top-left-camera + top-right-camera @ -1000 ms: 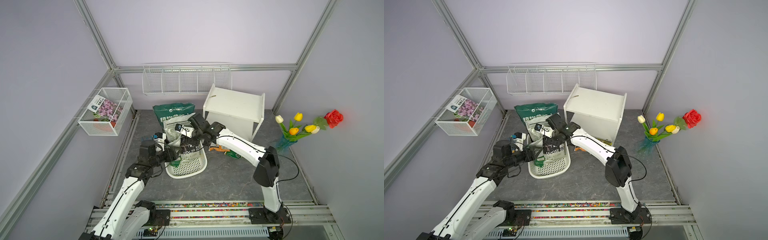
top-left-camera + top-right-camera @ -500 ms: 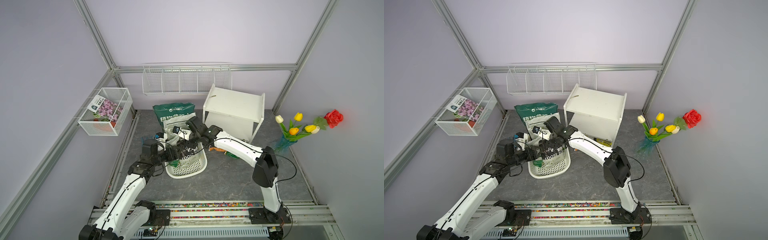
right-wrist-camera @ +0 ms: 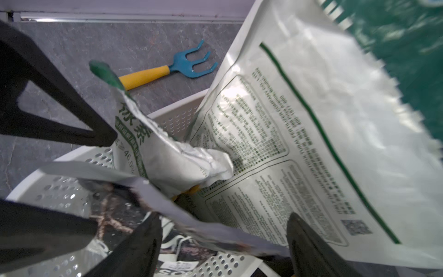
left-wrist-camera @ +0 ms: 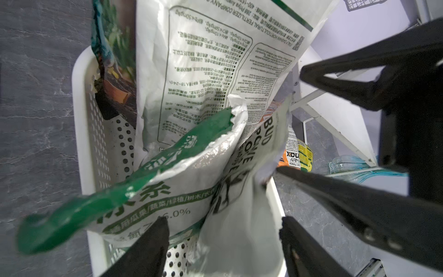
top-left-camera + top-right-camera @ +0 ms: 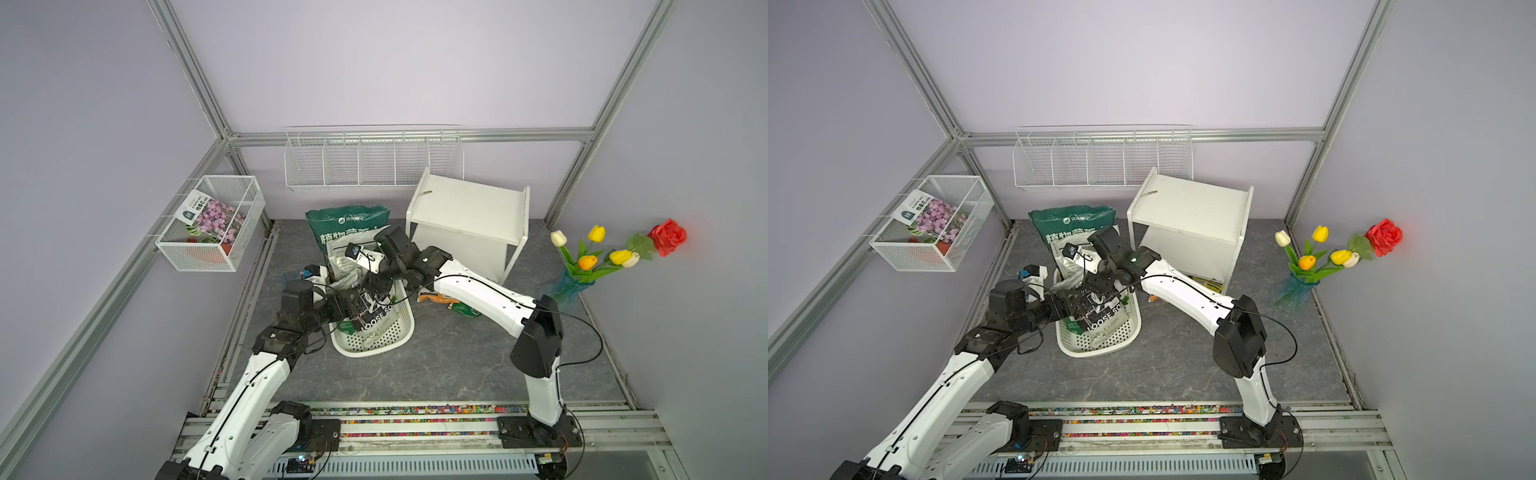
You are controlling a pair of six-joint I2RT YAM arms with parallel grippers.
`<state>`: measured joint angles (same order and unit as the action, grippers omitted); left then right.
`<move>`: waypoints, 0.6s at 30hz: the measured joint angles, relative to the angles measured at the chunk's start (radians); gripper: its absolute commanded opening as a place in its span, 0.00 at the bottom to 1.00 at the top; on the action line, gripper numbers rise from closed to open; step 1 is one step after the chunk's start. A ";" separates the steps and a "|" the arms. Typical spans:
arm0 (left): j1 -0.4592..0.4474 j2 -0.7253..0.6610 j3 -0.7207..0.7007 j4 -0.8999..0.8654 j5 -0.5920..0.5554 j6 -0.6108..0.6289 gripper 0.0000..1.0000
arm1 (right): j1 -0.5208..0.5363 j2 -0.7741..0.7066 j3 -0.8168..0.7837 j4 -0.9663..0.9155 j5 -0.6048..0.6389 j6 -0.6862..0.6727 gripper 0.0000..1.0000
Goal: Take down the fertilizer bag from the shelf
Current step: Place the fertilizer bag in the storage box, then pick up the fertilizer bag from the shelf.
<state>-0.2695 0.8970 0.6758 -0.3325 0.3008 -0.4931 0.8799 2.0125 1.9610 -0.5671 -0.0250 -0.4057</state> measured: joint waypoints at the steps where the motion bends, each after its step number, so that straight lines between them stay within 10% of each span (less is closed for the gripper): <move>1: 0.000 0.000 0.001 -0.002 -0.006 -0.002 0.77 | -0.001 -0.004 0.011 0.001 0.002 -0.002 0.84; 18: 0.003 0.015 0.250 -0.065 -0.159 0.039 0.86 | -0.003 -0.428 -0.255 -0.006 0.187 -0.091 0.80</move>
<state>-0.2665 0.9123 0.9260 -0.3973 0.1421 -0.4545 0.8764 1.5848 1.7058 -0.5728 0.1616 -0.4969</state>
